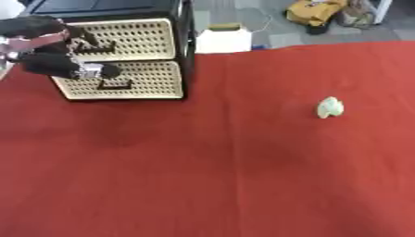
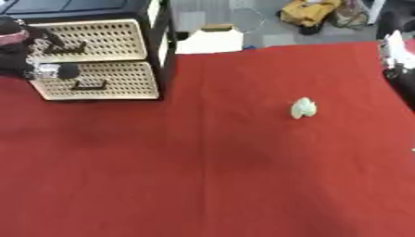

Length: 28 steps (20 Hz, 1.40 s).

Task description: Pick up objects from table and place into drawer.

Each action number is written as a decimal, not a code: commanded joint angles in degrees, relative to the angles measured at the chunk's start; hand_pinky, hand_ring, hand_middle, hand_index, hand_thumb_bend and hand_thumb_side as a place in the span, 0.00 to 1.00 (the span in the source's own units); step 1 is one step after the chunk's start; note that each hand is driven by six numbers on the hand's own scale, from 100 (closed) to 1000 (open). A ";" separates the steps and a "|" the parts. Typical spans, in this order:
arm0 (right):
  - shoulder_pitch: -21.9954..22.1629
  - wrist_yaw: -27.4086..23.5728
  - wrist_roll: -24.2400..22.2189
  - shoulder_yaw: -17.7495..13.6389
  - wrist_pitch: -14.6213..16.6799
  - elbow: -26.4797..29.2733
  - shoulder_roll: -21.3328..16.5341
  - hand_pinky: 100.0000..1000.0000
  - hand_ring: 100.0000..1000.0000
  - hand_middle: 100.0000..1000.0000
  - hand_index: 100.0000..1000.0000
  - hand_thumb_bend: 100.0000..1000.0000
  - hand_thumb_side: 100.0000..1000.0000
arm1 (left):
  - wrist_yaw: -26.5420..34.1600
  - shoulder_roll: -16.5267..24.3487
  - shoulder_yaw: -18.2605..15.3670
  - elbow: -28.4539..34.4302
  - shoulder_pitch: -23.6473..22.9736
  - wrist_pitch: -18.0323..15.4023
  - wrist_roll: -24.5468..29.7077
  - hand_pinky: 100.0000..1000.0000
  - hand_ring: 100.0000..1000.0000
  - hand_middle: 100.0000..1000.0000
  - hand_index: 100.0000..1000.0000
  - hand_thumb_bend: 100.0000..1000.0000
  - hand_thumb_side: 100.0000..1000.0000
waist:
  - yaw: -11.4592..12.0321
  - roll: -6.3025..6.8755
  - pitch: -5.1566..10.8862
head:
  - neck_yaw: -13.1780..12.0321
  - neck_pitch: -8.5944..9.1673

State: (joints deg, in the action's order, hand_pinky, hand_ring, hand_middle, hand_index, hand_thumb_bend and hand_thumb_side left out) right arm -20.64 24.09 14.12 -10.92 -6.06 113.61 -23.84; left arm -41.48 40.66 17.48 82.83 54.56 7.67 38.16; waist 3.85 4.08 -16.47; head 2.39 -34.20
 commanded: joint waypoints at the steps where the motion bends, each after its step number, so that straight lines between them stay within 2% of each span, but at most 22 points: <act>1: -0.57 -0.25 -0.09 -0.35 0.20 0.98 -0.67 0.67 0.80 0.49 0.79 0.26 0.67 | -0.20 0.78 -0.58 -0.96 1.45 0.23 -0.78 0.00 0.00 0.00 0.89 0.66 1.00 | -0.12 -0.18 0.85 | -0.20 0.65; 12: -0.65 -0.33 -0.32 -0.38 0.35 0.98 -0.56 0.67 0.80 0.49 0.79 0.27 0.67 | -1.48 0.04 -0.54 -3.12 1.71 -0.42 -1.58 0.00 0.00 0.00 0.94 0.66 1.00 | -0.38 -0.29 0.26 | -0.23 1.48; 28: -0.78 -0.36 -0.55 -0.52 0.52 0.98 -0.53 0.67 0.80 0.49 0.79 0.28 0.67 | -3.12 -0.42 -0.32 -4.36 1.56 -0.56 -1.20 0.00 0.00 0.00 0.90 0.65 1.00 | -1.28 -0.13 -0.85 | -0.27 2.50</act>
State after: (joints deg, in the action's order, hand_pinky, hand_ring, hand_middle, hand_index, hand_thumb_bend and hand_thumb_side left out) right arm -20.69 24.02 13.66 -10.94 -5.61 113.61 -23.77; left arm -44.26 39.14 17.51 78.21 55.07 7.16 36.90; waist 2.52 4.08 -18.35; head 2.29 -32.52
